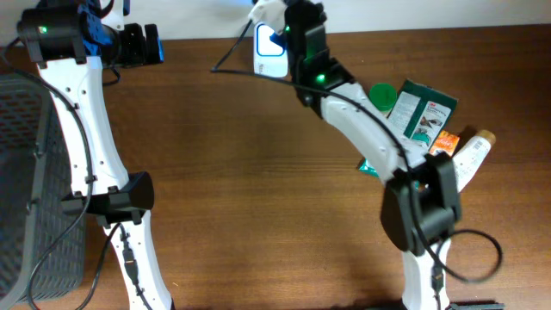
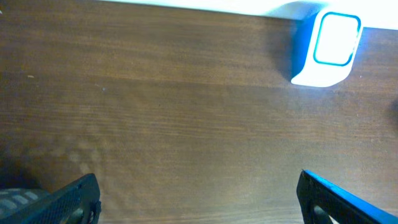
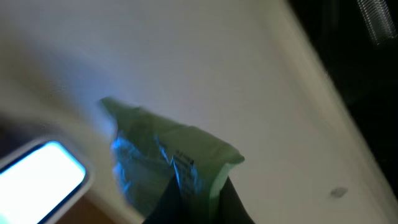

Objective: Scan the item barcode
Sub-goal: 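Hold the pouch with right gripper up to the scanner window, then place the pouch on the right-side pile with right gripper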

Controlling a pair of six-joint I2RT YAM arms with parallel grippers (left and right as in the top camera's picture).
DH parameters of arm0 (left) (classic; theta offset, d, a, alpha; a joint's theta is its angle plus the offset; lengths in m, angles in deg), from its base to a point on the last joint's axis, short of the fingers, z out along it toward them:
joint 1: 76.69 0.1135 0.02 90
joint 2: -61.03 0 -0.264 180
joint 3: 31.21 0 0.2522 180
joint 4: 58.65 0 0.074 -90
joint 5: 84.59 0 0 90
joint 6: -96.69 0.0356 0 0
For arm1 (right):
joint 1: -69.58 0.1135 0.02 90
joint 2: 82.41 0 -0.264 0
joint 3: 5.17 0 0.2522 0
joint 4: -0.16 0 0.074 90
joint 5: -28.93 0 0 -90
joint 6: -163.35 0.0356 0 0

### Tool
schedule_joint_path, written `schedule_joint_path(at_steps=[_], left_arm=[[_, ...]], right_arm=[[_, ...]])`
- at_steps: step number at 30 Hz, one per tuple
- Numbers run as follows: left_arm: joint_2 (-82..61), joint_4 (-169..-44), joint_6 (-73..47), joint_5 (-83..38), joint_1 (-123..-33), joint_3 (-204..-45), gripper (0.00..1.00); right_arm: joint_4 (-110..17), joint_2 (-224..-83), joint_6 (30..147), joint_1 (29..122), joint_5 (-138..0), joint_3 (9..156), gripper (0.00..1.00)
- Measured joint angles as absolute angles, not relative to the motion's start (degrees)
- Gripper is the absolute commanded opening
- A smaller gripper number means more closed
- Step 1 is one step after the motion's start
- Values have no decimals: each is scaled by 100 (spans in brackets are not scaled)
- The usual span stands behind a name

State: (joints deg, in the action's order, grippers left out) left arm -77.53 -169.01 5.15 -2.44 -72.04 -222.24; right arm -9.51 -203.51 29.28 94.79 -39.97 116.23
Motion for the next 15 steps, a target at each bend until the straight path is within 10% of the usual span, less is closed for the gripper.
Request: schedule_joint_path(at_steps=[9, 15], left_arm=[[-7755, -16908, 515, -244, -7204, -22224, 99], [-7755, -16910, 515, -244, -7204, -22224, 99]], right_arm=[[-8600, -16622, 9635, 7796, -4165, 11710, 4], [-8843, -17588, 10453, 5482, -5070, 10349, 8]])
